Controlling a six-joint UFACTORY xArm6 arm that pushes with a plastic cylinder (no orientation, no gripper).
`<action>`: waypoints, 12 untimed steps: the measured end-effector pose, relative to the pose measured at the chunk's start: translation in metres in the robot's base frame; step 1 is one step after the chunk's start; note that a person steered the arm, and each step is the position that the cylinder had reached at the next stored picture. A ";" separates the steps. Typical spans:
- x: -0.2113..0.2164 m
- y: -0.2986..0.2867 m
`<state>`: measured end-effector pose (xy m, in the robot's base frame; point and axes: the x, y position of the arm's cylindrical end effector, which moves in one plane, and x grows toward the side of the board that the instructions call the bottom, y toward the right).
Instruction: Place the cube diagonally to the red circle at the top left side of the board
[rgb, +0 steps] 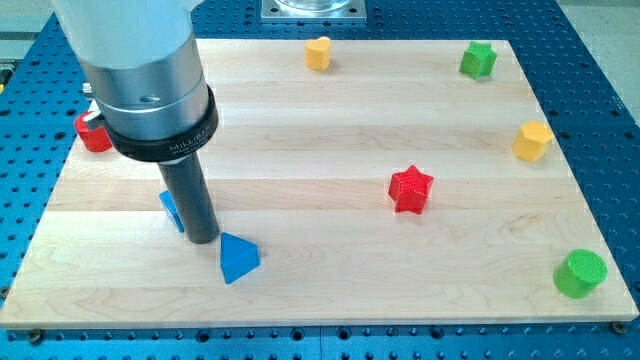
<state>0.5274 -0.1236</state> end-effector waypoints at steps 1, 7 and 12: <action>-0.028 0.000; -0.053 -0.076; -0.040 -0.038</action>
<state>0.4878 -0.1619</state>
